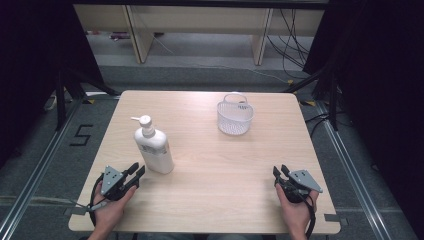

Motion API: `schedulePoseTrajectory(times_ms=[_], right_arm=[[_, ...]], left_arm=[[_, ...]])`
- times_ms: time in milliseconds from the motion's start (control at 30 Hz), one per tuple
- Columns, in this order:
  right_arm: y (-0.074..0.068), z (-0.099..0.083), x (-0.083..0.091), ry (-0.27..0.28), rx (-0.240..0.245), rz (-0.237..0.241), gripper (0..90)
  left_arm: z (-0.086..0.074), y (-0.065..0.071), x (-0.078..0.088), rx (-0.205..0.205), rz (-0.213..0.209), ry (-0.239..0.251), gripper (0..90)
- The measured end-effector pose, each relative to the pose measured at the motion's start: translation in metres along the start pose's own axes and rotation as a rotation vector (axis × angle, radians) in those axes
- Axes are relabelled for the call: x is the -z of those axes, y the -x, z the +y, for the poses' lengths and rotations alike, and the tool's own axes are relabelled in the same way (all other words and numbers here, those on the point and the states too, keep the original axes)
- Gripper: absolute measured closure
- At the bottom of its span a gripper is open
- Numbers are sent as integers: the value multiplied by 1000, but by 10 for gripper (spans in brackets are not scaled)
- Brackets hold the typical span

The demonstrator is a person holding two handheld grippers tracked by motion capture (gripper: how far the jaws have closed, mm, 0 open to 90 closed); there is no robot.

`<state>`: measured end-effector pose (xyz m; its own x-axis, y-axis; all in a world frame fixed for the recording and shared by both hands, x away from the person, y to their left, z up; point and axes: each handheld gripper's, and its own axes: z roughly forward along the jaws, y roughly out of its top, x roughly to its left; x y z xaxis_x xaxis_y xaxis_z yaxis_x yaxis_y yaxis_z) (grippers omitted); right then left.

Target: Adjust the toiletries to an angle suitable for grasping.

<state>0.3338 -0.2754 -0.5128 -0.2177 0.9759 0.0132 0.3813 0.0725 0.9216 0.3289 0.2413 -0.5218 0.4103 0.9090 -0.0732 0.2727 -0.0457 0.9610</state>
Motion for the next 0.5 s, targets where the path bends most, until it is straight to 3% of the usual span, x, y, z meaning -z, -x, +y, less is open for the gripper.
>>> schedulePoseTrajectory(times_ms=[67, 100, 133, 167, 233, 267, 400, 500], right_arm=[[0, 0, 0, -5, 14, -14, 660], [-4, 0, 0, -14, -26, -10, 660], [-1, 0, -1, -22, 19, -8, 660], [-4, 0, -2, -20, -10, -3, 656], [-3, 0, -3, -18, 1, 5, 655], [-3, 0, -3, -18, 4, 5, 654], [-3, 0, -1, -23, -6, -7, 646], [-3, 0, -2, -22, -13, 13, 640]], left_arm=[[4, 7, 0, 8, -44, 37, 854], [8, 12, 1, -15, -61, 42, 885], [10, 15, 1, -29, -74, 42, 894], [13, 18, 0, -41, -90, 47, 896], [17, 23, -5, -47, -111, 61, 896], [19, 24, -7, -67, -113, 52, 896], [23, 25, -13, -56, -110, 49, 896], [26, 26, -17, -60, -103, 45, 896]])
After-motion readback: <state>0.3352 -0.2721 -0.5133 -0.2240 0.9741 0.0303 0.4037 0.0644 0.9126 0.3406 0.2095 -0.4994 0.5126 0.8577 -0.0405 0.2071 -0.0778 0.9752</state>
